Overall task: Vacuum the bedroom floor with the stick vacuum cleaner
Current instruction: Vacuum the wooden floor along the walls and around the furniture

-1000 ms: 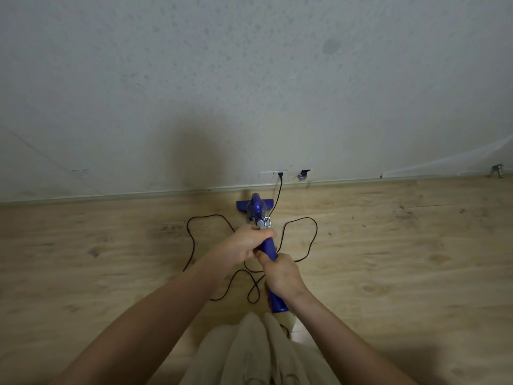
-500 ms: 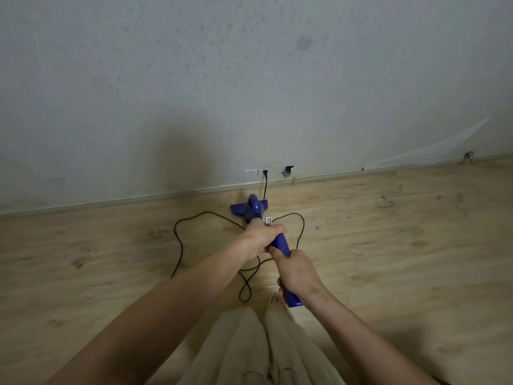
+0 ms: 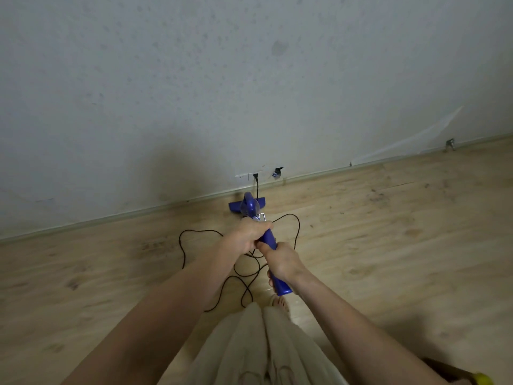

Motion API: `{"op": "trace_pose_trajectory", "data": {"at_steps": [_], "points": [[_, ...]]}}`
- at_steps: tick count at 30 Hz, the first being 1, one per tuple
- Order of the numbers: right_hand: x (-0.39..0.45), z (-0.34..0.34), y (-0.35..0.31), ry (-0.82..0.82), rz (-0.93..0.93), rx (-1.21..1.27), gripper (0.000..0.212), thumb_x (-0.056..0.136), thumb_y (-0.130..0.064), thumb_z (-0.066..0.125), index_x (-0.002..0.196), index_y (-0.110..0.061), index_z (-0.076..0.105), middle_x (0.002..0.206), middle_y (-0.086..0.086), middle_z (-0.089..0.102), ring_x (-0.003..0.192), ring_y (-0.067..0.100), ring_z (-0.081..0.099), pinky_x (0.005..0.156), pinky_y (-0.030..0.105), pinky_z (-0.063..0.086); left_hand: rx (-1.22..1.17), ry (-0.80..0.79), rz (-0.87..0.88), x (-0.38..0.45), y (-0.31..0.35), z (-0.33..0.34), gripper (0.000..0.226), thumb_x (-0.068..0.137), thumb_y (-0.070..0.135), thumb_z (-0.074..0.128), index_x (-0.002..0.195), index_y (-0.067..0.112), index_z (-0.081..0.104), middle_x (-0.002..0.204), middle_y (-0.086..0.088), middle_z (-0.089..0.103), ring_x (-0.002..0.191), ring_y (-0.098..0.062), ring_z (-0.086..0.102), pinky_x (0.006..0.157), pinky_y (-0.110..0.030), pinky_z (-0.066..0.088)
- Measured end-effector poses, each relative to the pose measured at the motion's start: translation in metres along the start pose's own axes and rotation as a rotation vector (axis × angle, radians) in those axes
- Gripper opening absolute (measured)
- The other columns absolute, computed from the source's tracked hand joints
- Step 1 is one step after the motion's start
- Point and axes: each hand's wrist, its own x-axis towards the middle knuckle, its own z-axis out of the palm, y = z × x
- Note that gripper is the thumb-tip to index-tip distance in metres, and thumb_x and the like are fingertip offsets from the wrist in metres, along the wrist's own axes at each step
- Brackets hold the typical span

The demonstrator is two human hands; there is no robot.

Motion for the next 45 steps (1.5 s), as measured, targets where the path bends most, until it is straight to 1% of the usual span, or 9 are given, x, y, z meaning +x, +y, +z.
{"op": "trace_pose_trajectory", "data": {"at_steps": [2, 10, 15, 19, 23, 31, 34, 40, 45], "points": [[-0.002, 0.001, 0.006, -0.027, -0.001, -0.006, 0.03, 0.096, -0.038, 0.052, 0.086, -0.01, 0.048, 0.069, 0.009, 0.052, 0.044, 0.019, 0.05, 0.041, 0.023, 0.043, 0.0, -0.003, -0.016, 0.001, -0.007, 0.0, 0.02, 0.086, 0.007, 0.06, 0.104, 0.0, 0.055, 0.079, -0.011, 0.06, 0.064, -0.018, 0.06, 0.044, -0.022, 0.048], [-0.004, -0.028, 0.002, -0.043, -0.035, -0.113, 0.029, 0.098, -0.036, 0.05, 0.083, -0.012, 0.046, 0.063, 0.008, 0.054, 0.036, 0.016, 0.05, 0.037, 0.022, 0.045, -0.133, -0.016, -0.016, 0.005, -0.006, 0.013, 0.028, 0.085, 0.009, 0.064, 0.11, -0.001, 0.055, 0.096, -0.018, 0.063, 0.082, -0.026, 0.064, 0.062, -0.031, 0.056], [0.018, -0.027, 0.009, -0.008, -0.038, -0.125, 0.03, 0.098, -0.037, 0.05, 0.081, -0.013, 0.044, 0.064, 0.007, 0.053, 0.038, 0.016, 0.049, 0.037, 0.022, 0.043, -0.17, -0.033, -0.026, 0.011, 0.0, 0.019, 0.008, 0.091, 0.006, 0.06, 0.091, 0.003, 0.053, 0.079, -0.013, 0.06, 0.068, -0.021, 0.061, 0.067, -0.032, 0.055], [0.03, -0.025, 0.007, -0.069, -0.023, -0.091, 0.027, 0.097, -0.037, 0.05, 0.083, -0.014, 0.047, 0.069, 0.004, 0.053, 0.052, 0.017, 0.05, 0.053, 0.028, 0.047, -0.119, -0.021, -0.021, 0.016, 0.002, 0.016, 0.009, 0.09, 0.009, 0.061, 0.093, 0.004, 0.055, 0.079, -0.012, 0.061, 0.065, -0.018, 0.062, 0.056, -0.025, 0.054], [0.029, -0.023, 0.0, -0.079, -0.033, -0.05, 0.025, 0.096, -0.038, 0.051, 0.087, -0.015, 0.049, 0.07, 0.006, 0.053, 0.049, 0.017, 0.05, 0.043, 0.024, 0.044, -0.161, 0.038, -0.022, 0.014, 0.009, 0.013, 0.004, 0.09, 0.005, 0.057, 0.09, 0.003, 0.054, 0.076, -0.012, 0.059, 0.061, -0.017, 0.06, 0.045, -0.021, 0.051], [0.014, -0.061, -0.015, -0.143, -0.013, -0.119, 0.027, 0.098, -0.037, 0.05, 0.082, -0.015, 0.046, 0.063, 0.006, 0.05, 0.038, 0.014, 0.047, 0.037, 0.019, 0.041, -0.226, -0.047, -0.054, 0.009, 0.017, 0.025, 0.014, 0.089, 0.011, 0.062, 0.098, 0.005, 0.055, 0.085, -0.011, 0.06, 0.07, -0.017, 0.061, 0.049, -0.022, 0.053], [0.025, -0.072, -0.016, -0.126, -0.008, -0.148, 0.03, 0.097, -0.04, 0.051, 0.083, -0.014, 0.045, 0.06, 0.007, 0.05, 0.036, 0.014, 0.046, 0.037, 0.02, 0.041, -0.271, -0.049, -0.077, 0.013, 0.026, 0.035, 0.02, 0.088, 0.011, 0.064, 0.103, 0.005, 0.053, 0.086, -0.01, 0.058, 0.07, -0.017, 0.059, 0.042, -0.019, 0.049], [0.04, -0.067, -0.011, -0.127, -0.001, -0.125, 0.029, 0.098, -0.039, 0.049, 0.082, -0.016, 0.044, 0.062, 0.007, 0.05, 0.041, 0.016, 0.046, 0.038, 0.019, 0.04, -0.294, -0.016, -0.092, 0.021, 0.028, 0.038, 0.013, 0.087, 0.01, 0.066, 0.086, 0.008, 0.053, 0.078, -0.01, 0.059, 0.067, -0.02, 0.06, 0.037, -0.017, 0.045], [0.039, -0.048, -0.012, -0.142, -0.001, -0.042, 0.024, 0.095, -0.036, 0.056, 0.087, -0.015, 0.048, 0.067, 0.006, 0.052, 0.046, 0.016, 0.049, 0.041, 0.021, 0.044, -0.307, -0.02, -0.104, 0.017, 0.024, 0.023, 0.014, 0.086, 0.01, 0.067, 0.091, 0.005, 0.054, 0.078, -0.011, 0.062, 0.065, -0.016, 0.062, 0.043, -0.022, 0.052]]}}
